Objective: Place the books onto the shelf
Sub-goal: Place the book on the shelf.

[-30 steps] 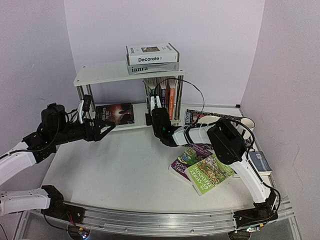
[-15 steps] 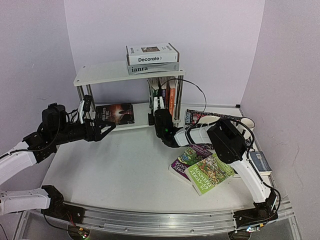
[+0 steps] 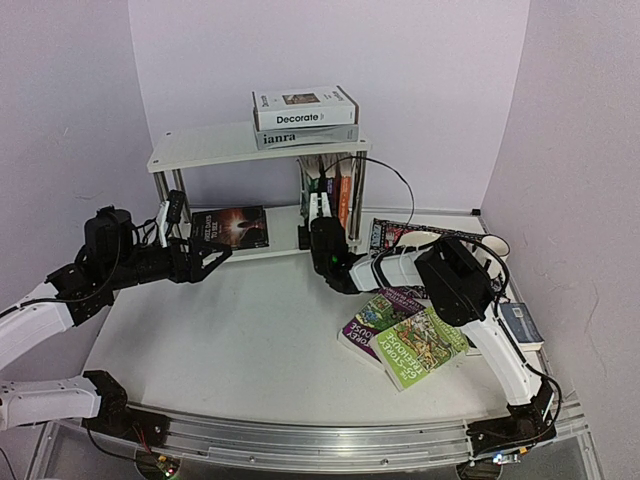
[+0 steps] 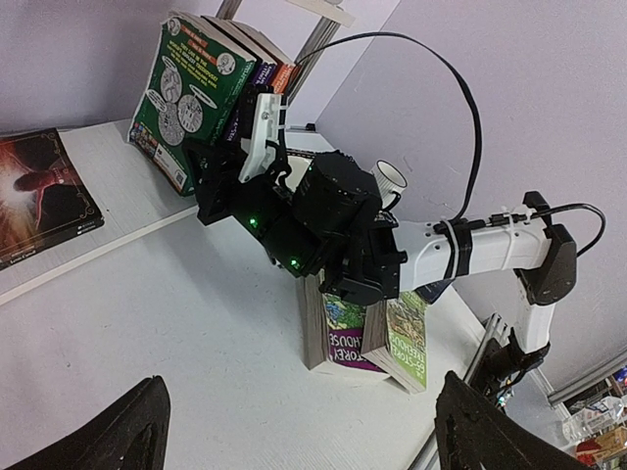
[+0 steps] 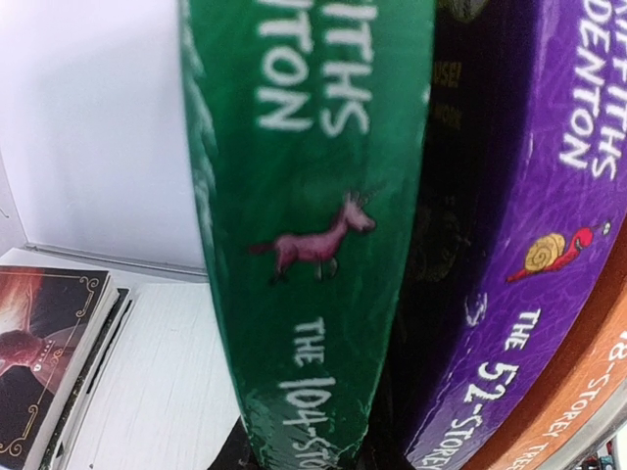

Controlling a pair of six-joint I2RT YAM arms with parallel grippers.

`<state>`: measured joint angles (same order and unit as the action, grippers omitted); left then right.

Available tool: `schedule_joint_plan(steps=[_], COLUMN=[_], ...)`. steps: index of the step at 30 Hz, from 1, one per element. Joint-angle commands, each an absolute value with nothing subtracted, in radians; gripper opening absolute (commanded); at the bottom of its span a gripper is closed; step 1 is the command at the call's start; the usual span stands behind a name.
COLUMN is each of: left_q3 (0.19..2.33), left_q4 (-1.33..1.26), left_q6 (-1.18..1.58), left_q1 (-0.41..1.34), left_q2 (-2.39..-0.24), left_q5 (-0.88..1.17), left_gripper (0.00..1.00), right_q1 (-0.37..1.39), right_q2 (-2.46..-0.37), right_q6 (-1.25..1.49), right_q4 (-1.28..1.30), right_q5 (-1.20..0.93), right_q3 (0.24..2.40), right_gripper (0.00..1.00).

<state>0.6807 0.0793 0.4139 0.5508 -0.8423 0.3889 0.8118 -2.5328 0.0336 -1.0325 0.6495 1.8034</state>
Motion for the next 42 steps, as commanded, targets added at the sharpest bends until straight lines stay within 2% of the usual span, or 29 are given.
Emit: schedule_joint_plan(steps=[1,4,7,33,42], left_q3=[0.719,0.721,0.724,0.718,0.711], left_q4=[0.081,0.081,0.080,0.075,0.074], left_q6=[0.389,0.389,0.389,0.397,0.400], left_q1=[0.551,0.551,0.551,0.551,0.551], left_q2=[-0.850,-0.852,-0.857,-0.859,-0.856], left_q5=[0.396,0.397,0.401,0.410,0.408], left_gripper=[0.95,0.95,0.95,0.95,0.95], right_q1=[0.789,0.789,0.790,0.803,0.828], right_q2=[-2.480,-2.470,-2.454,-2.377,-2.294], right_q6=[0.054,0.062,0.079,0.158,0.174], right_q4=[-1.026,-1.026,-1.027,-1.064,-1.124], right_q5=[0.710,0.706,0.702,0.688,0.712], right_q3=[1.791,1.778,1.757,1.635,1.504], right_gripper=[0.20,0.28,0.30,0.40,0.43])
